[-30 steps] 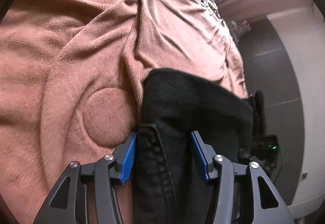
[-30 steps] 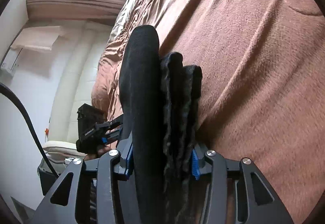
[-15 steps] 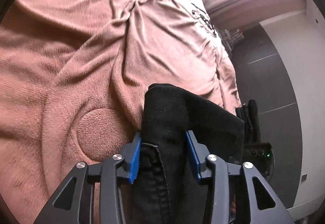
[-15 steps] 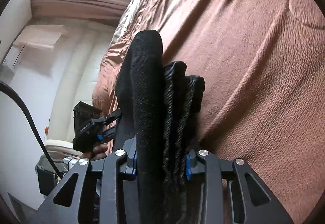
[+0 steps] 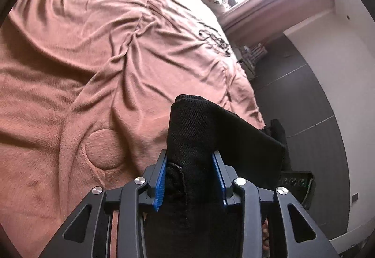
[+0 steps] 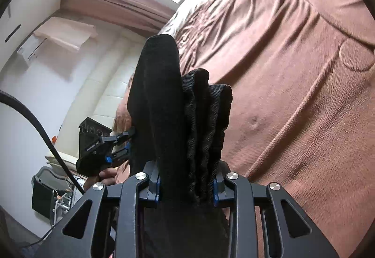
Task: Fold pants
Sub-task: 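Lift the folded sweatpants with both tools and carry them along the bed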
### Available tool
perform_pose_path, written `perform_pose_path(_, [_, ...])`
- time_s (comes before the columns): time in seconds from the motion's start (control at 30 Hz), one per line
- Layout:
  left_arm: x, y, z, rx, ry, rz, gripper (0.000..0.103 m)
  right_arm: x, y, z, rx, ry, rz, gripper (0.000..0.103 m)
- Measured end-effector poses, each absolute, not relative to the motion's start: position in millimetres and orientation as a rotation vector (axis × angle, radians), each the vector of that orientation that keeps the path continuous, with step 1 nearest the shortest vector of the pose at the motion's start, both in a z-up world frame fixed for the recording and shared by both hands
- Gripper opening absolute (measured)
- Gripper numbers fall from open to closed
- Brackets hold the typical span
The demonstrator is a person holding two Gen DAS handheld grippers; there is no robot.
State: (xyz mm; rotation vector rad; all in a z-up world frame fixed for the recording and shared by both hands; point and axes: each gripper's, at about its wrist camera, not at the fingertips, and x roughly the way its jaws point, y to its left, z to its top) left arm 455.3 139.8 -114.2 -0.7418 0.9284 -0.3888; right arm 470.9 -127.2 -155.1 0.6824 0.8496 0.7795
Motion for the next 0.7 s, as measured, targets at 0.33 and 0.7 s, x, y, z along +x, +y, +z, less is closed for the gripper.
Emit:
perform_pose_path(0.33, [431, 127, -66, -0.752, 0.82, -0.432, 0.034, 418, -129, -110, 0.584, 0.713, 0.743, 0.024])
perform_pose_path(0.7, [405, 88, 0, -0.726, 0.715, -0.53, 0.034, 356, -174, -52, 0.515, 0.556, 0.716, 0.024])
